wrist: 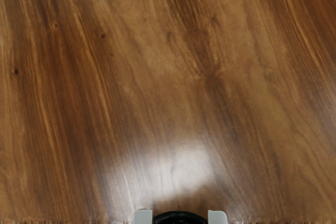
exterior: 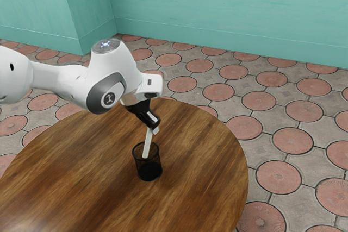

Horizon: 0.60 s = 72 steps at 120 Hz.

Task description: Put the marker into the pen holder.

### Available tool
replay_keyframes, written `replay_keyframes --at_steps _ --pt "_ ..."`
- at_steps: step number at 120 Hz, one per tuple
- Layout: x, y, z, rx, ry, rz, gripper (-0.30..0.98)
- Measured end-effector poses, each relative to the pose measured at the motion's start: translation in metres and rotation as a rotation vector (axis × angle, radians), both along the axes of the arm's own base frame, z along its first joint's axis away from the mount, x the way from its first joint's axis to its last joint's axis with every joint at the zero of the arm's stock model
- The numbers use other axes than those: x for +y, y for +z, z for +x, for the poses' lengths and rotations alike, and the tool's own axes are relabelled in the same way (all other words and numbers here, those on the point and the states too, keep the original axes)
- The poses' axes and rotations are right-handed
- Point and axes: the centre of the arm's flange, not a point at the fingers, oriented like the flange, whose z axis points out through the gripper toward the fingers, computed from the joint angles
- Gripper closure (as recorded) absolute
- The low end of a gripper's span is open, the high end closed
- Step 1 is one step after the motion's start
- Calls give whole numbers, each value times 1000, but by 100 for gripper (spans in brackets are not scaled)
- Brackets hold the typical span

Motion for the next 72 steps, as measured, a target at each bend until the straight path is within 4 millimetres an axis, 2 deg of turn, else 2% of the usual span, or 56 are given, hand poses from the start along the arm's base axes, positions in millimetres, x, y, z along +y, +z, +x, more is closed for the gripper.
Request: replay_keyframes --at_steps 23,46,52,59,62,65,68,72 --pt "3 -16 -8 30 12 2 76" --pt "2 -16 -8 37 -3 -11 36" --pt "0 -2 2 9 -12 -13 29" --pt "1 40 36 -48 -16 -9 23" --pt "11 57 50 -59 -1 -6 20" --pt "31 74 63 -64 31 -4 18" --pt "60 89 73 -60 77 -5 17" --pt "108 101 78 -38 155 -11 15"
